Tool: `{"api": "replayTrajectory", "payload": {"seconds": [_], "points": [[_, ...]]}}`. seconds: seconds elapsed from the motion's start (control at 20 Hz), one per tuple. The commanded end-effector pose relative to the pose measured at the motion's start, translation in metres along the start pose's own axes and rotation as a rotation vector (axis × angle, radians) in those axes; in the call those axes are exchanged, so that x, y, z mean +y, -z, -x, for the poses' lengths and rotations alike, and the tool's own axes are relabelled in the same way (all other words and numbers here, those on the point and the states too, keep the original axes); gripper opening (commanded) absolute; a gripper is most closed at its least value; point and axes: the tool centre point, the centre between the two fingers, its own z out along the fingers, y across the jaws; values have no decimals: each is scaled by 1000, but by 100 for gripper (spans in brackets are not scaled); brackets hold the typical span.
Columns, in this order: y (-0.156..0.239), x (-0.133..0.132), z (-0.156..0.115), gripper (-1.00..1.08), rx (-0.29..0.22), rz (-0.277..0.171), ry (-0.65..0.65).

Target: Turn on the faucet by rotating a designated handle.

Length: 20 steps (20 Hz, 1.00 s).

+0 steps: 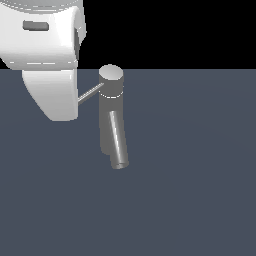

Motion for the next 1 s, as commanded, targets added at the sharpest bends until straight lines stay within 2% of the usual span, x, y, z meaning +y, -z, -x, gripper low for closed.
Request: {"api": "replayTrajectory", "payload": {"seconds": [0.0,0.95], "points": [[-1,6,-13,-100,13,4,-22],[-1,25,-27,-100,14,7,-25]]}}
